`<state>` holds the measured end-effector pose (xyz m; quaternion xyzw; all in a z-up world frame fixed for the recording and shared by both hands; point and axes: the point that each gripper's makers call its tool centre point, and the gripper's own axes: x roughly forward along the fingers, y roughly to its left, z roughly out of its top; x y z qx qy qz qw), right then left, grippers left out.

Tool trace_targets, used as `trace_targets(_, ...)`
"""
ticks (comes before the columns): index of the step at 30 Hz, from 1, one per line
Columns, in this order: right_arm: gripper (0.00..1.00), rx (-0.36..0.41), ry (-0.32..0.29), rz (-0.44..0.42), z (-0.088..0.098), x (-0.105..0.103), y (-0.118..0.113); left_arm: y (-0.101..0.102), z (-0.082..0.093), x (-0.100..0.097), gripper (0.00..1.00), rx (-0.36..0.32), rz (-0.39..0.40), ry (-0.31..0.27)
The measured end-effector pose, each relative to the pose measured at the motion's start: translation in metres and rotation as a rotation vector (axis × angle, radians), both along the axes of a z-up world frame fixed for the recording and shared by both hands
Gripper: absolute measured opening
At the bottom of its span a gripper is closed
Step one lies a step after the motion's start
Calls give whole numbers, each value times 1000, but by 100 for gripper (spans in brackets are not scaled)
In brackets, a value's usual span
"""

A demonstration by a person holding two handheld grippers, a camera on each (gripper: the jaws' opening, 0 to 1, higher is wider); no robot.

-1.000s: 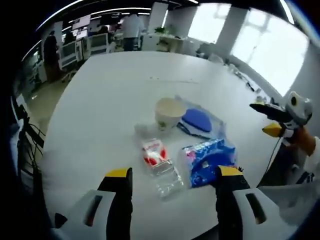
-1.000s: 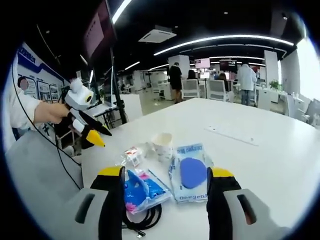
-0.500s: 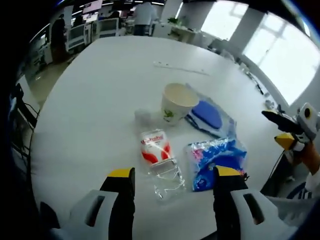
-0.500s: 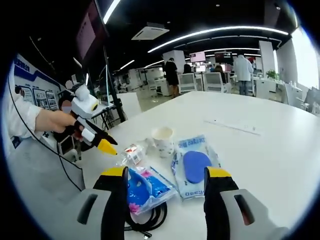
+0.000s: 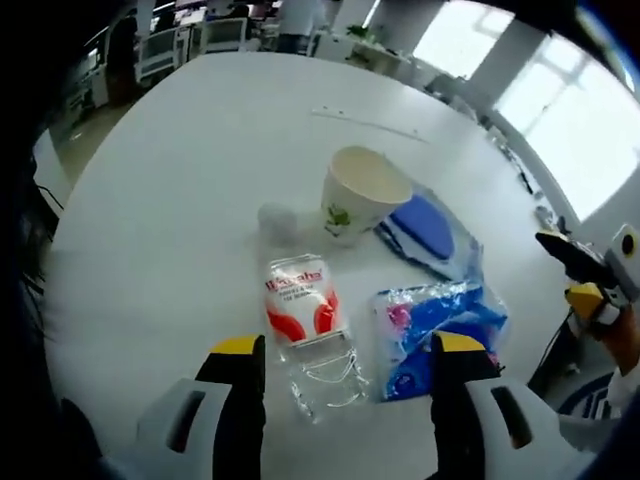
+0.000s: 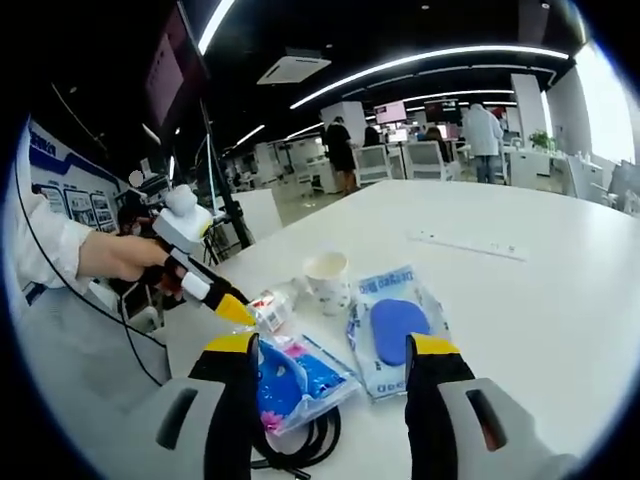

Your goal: Arrange the tabletop items into an orderly group along one side of the table until the central work area is clear of visible clutter.

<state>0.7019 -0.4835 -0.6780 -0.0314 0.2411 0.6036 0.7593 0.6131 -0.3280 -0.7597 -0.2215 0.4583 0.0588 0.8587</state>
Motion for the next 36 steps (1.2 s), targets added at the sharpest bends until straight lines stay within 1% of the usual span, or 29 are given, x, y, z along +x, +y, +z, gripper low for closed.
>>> trace_targets(7,56,9,16,-11,-2,0,-1,0,-13,2,63,-9,20,25)
trace_targets(11,55,11,24,-16,-3,0,-3,2,-19,2,61,-1,31,38)
trace_targets(15,55,16,35,-27,-4,1,-5,4,-22,4,59,9,52,43)
trace_targets(18,55,32,53,-42,-4,2,-6,3,-25,6,56,0,64,48)
trace_targets(21,55,45,68,-55,-4,2,-7,4,-27,6,56,8,65,56)
trace_targets(28,54,56,83,-64,-5,0,-5,8,-28,8,55,10,104,53)
trace_targets(32,54,59,84,-59,-4,-2,-3,11,-28,7,48,10,141,43)
trace_targets(34,54,62,86,-57,-3,-3,-2,16,-29,4,42,21,154,46)
trace_targets(35,54,60,85,-55,-4,-3,-2,17,-30,3,41,17,159,45)
trace_targets(36,54,59,85,-56,-4,-3,-2,17,-29,4,41,-13,182,33)
